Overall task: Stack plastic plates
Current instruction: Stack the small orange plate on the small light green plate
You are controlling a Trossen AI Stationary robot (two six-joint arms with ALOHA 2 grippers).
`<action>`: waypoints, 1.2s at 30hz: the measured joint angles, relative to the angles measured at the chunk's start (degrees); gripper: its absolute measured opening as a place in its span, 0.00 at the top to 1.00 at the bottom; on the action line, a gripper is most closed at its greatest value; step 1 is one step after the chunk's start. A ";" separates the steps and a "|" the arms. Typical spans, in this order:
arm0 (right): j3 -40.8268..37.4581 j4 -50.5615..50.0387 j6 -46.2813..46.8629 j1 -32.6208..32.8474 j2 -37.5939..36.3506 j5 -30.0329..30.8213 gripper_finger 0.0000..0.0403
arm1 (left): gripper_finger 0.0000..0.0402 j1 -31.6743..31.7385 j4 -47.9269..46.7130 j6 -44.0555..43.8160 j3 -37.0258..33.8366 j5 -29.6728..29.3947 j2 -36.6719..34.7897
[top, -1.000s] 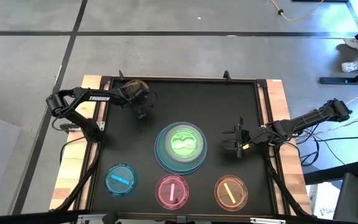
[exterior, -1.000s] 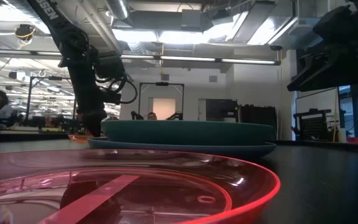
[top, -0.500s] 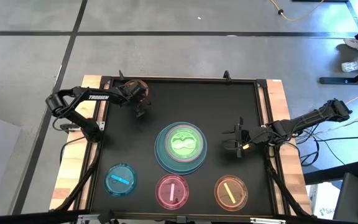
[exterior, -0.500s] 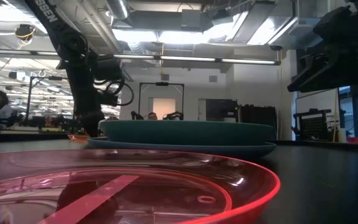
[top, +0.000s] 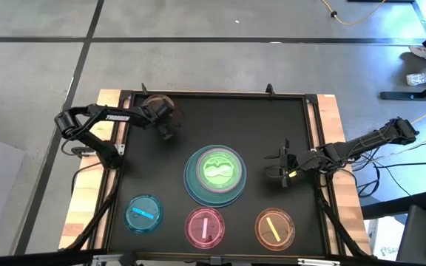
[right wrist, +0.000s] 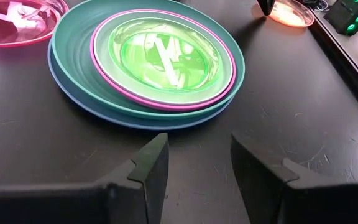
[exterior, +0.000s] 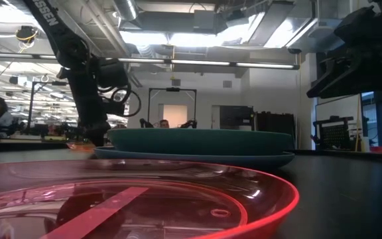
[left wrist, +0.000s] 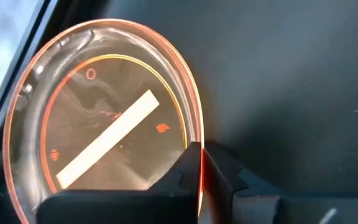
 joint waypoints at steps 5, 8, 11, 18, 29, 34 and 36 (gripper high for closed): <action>0.00 0.00 -0.02 0.01 0.00 0.00 0.59 | 0.99 -4.34 -1.09 0.13 2.34 -0.64 -0.11; 0.00 0.00 -0.02 0.01 0.01 0.02 0.59 | 0.99 -7.60 -2.29 0.15 4.92 -0.76 -0.15; 0.00 0.04 -0.02 0.00 0.00 0.02 0.59 | 0.99 -11.51 -3.04 0.15 8.36 -0.73 -0.15; 0.00 0.02 0.00 0.00 0.00 0.02 0.59 | 0.99 -22.41 -4.54 0.17 17.54 0.35 -0.22; -0.02 0.02 0.33 0.00 0.01 0.00 0.59 | 0.99 -36.47 -1.43 -5.78 22.82 6.41 -0.26; -0.02 0.12 0.42 0.02 0.00 0.01 0.59 | 0.99 -41.55 4.04 -9.10 22.83 12.03 0.17; -0.02 0.30 0.44 0.02 0.00 0.00 0.59 | 0.99 -43.39 5.10 -9.07 22.82 13.08 0.39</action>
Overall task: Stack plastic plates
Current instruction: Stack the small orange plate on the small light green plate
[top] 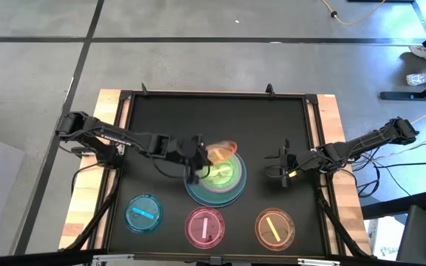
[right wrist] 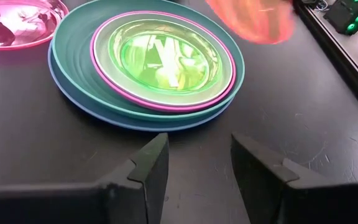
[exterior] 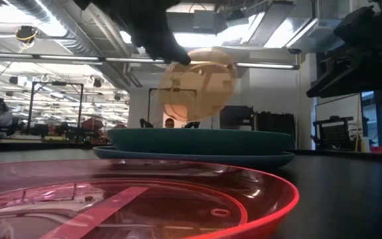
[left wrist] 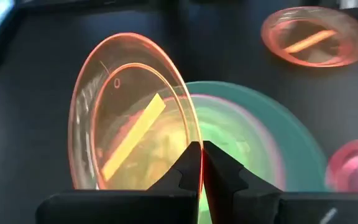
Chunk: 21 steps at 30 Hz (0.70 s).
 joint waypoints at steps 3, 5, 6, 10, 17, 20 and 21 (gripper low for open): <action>0.00 0.00 0.00 -0.01 0.02 0.00 0.59 | 0.99 -2.30 1.94 -0.24 0.02 0.05 0.52; 0.00 0.04 0.00 -0.01 0.02 0.00 0.59 | 0.98 -3.54 2.52 -0.85 0.02 -0.47 1.04; 0.00 0.00 -0.02 -0.01 0.02 0.00 0.59 | 0.98 -4.08 3.58 -1.42 0.02 -0.81 1.43; 0.00 -0.02 -0.02 -0.02 0.02 0.00 0.59 | 0.98 -5.88 4.70 -1.75 0.03 -1.10 3.50; -0.02 -0.04 -0.02 -0.02 0.02 0.00 0.59 | 0.97 -6.71 4.24 -3.49 0.00 -1.35 7.98; -0.02 0.00 -0.02 0.00 0.02 0.00 0.59 | 0.92 -6.02 4.13 -5.92 0.00 -1.81 8.47; -0.02 -0.01 -0.02 0.00 0.02 0.00 0.59 | 0.90 -5.78 3.93 -6.23 0.00 -1.94 8.47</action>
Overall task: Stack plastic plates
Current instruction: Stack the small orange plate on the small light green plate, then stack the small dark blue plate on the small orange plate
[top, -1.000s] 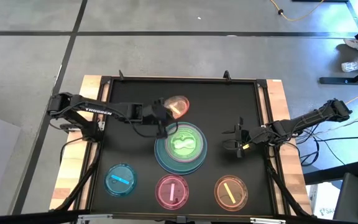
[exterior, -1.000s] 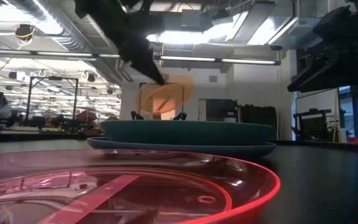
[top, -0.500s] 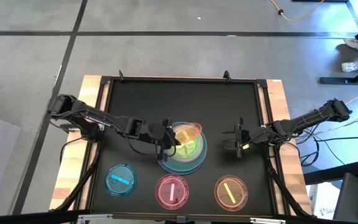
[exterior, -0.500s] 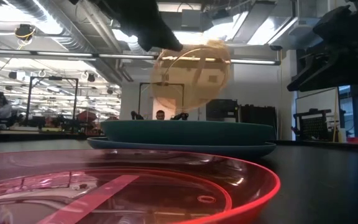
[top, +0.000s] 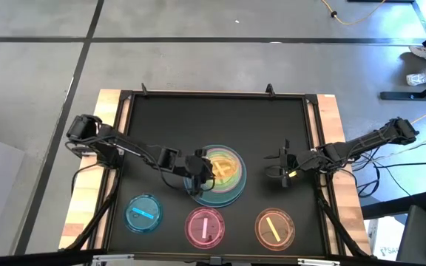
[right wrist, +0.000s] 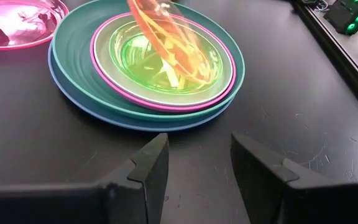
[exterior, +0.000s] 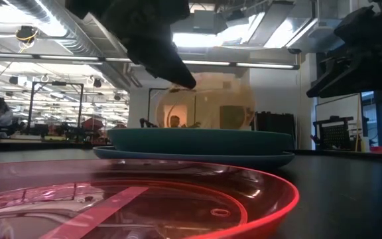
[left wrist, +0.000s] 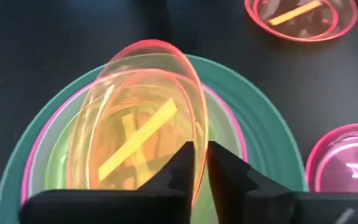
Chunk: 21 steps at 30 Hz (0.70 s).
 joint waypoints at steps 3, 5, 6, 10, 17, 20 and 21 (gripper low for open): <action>0.00 -0.01 0.00 0.00 0.00 0.00 0.59 | 0.82 0.79 0.02 -1.71 0.01 0.02 0.00; 0.00 0.01 0.00 -0.01 0.00 0.00 0.59 | 0.77 1.07 -0.03 -2.98 0.02 0.73 0.00; 0.00 -0.01 0.00 -0.02 0.00 0.00 0.59 | 0.74 1.11 -0.11 -3.34 0.00 1.27 0.00; 0.00 0.01 0.00 -0.02 0.00 0.00 0.59 | 0.67 1.03 -3.90 -6.10 0.01 5.09 -0.51; 0.00 0.10 0.00 0.00 0.00 0.00 0.59 | 0.66 0.77 -17.72 -17.49 0.04 12.85 -5.46; 0.00 0.20 0.02 0.01 -0.02 0.00 0.59 | 0.67 -0.32 -25.40 -21.90 0.07 12.76 -7.21; 0.00 0.23 0.02 0.00 -0.02 0.00 0.59 | 0.68 -0.87 -28.34 -23.52 0.07 12.84 -7.54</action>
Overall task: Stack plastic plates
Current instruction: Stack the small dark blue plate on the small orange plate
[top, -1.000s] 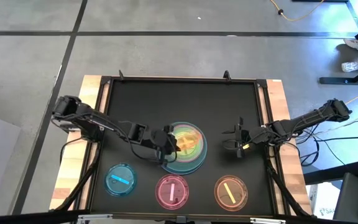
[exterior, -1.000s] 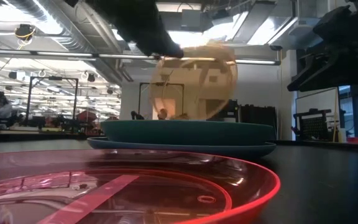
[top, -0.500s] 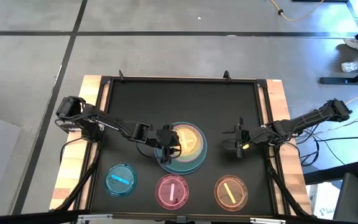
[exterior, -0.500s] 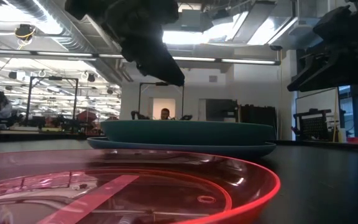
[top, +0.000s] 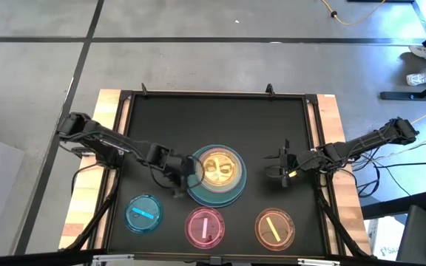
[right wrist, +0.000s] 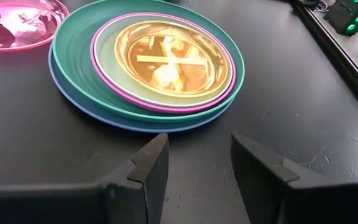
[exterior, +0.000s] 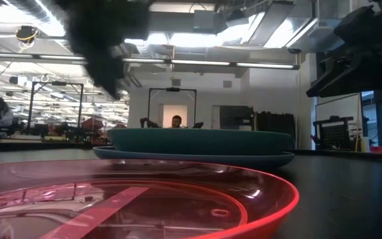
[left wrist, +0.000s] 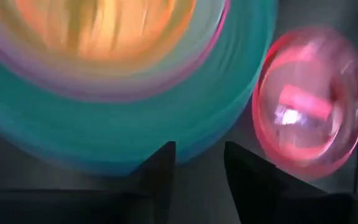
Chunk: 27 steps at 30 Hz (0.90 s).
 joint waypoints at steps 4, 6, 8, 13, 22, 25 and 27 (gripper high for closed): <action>0.00 -0.05 0.00 -0.01 0.00 0.00 0.59 | 0.69 -2.93 -11.35 -5.76 0.00 -0.46 -0.33; 0.00 0.02 0.00 0.00 0.00 0.00 0.59 | 0.70 -5.08 -17.19 -7.94 -0.09 -2.32 -0.33; 0.00 -0.04 0.00 -0.02 0.00 0.00 0.59 | 0.70 -6.92 -20.42 -10.11 -0.86 -2.36 -0.35; 0.00 -0.06 0.00 0.00 0.00 0.00 0.59 | 0.73 -10.54 -24.99 -14.91 -2.76 4.11 -0.35; 0.00 -0.07 0.00 0.00 0.00 0.00 0.59 | 0.80 -13.71 -24.35 -18.59 -9.72 6.93 -0.35; 0.00 -0.06 0.00 -0.02 0.00 0.00 0.59 | 0.82 -13.68 -21.51 -20.01 -11.49 8.89 -0.35; 0.00 0.15 0.00 -0.02 0.00 0.00 0.59 | 0.84 -13.65 -19.61 -20.04 -12.41 8.87 -0.35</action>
